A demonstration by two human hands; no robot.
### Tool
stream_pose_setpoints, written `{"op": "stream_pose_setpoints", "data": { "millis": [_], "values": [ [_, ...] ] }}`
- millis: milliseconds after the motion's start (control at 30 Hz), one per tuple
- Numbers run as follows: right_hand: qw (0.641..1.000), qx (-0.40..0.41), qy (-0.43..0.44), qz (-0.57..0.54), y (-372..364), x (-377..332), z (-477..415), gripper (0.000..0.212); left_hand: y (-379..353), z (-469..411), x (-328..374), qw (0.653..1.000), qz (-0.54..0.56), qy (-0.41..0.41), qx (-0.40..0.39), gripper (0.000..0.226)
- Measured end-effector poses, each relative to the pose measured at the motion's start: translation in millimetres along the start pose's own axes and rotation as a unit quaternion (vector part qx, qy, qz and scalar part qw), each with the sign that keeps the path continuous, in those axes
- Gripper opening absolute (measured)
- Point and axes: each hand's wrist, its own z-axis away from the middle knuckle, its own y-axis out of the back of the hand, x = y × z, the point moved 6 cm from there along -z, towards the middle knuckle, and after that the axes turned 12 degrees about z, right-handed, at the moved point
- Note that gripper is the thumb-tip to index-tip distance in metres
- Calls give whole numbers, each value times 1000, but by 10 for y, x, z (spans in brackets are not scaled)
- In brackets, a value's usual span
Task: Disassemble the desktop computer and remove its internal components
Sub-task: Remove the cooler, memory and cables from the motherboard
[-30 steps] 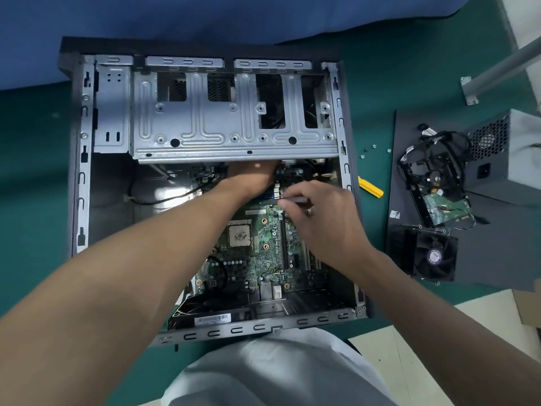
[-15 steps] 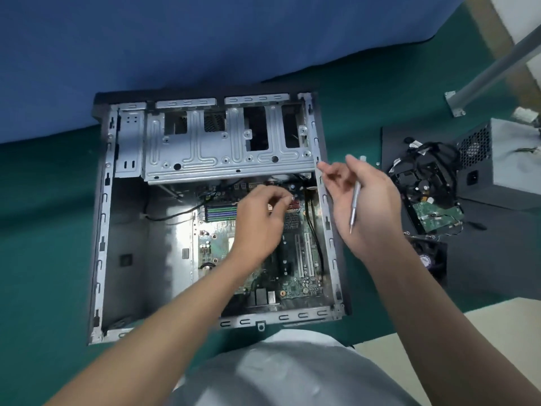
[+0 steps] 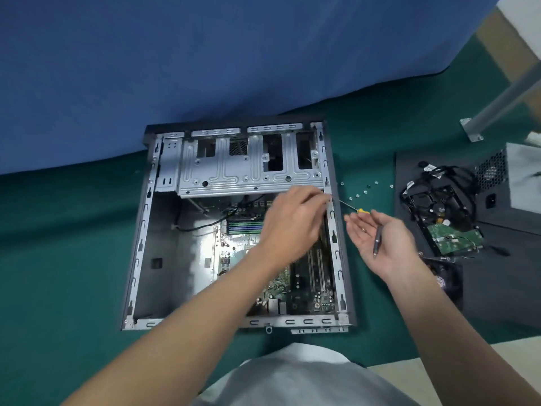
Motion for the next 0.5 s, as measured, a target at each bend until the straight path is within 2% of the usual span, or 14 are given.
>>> {"op": "stream_pose_setpoints", "data": {
  "millis": [100, 167, 267, 400, 467, 500],
  "values": [
    [988, 71, -26, 131, 213, 230, -157, 19, 284, 123, -430, 994, -83, 69, 18, 34],
    [979, 90, -44, 176, 293, 357, -216, 19, 442, 232, -707, 987, -119, 107, -4, 40],
    [970, 102, -53, 213, 328, 407, -213, 18, 617, 388, -1027, 978, -151, 143, -33, 46],
    [968, 81, -46, 234, 307, 322, -165, 23, 797, 534, -1256, 975, -159, 153, -25, 47],
    [968, 86, -11, 237, 264, 180, -86, 23, 867, 600, -1346, 972, -171, 158, -23, 48],
    [975, 87, 21, 203, 226, 66, -15, 24, 906, 635, -1393, 970, -182, 160, -24, 48]
  ]
}}
